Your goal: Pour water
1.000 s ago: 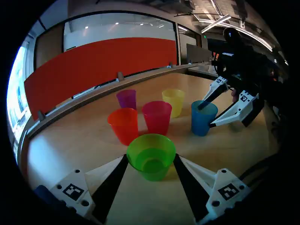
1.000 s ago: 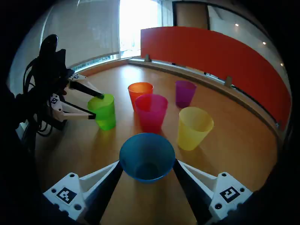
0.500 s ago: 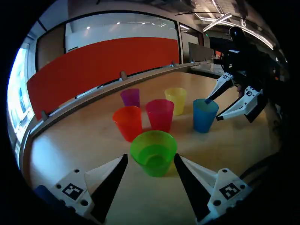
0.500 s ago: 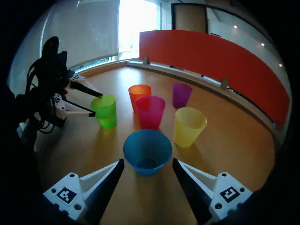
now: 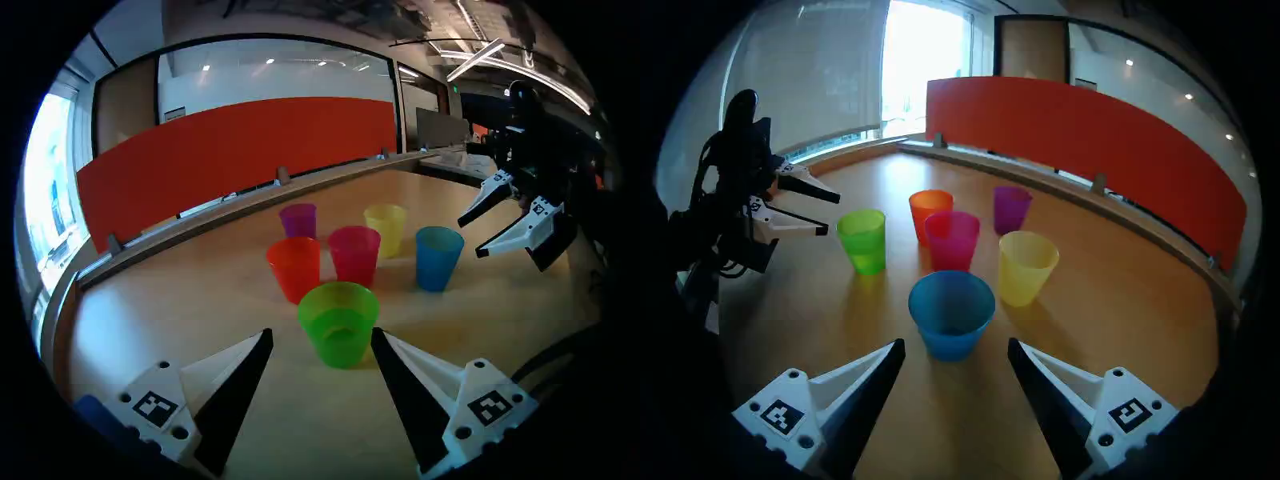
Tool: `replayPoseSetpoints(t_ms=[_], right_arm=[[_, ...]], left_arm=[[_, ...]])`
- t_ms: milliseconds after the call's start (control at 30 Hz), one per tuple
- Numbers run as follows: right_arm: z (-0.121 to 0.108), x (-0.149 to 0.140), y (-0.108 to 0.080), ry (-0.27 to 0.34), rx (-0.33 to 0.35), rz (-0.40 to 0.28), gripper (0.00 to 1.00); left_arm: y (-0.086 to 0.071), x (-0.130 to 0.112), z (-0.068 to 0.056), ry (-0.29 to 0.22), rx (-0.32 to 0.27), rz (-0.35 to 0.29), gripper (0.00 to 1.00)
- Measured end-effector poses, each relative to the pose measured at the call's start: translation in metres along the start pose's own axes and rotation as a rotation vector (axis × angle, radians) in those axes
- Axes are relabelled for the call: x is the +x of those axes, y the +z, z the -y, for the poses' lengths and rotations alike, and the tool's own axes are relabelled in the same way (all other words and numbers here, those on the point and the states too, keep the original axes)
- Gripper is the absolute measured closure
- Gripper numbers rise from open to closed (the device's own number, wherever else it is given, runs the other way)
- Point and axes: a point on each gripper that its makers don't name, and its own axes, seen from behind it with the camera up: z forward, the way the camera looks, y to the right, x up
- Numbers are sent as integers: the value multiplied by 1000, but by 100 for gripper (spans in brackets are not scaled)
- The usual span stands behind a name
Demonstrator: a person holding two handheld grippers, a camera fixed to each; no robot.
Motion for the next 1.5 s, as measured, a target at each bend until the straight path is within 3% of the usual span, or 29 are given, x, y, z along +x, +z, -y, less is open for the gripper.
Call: replayPoseSetpoints(t_ms=[300,567,900,1200,1500], right_arm=[[-8,8,-14,37,-99,-77,0],[-29,17,-30,86,-234,-164,0],[-75,40,-60,139,-449,-335,0],[-96,52,-76,155,-568,-467,0],[-113,58,-94,149,-709,-544,0]], left_arm=[[-32,8,26,-79,102,-78,9],[-61,17,59,-160,245,-175,9],[-95,37,86,-177,399,-301,9],[-118,50,109,-199,514,-389,9],[-123,51,120,-248,564,-426,9]])
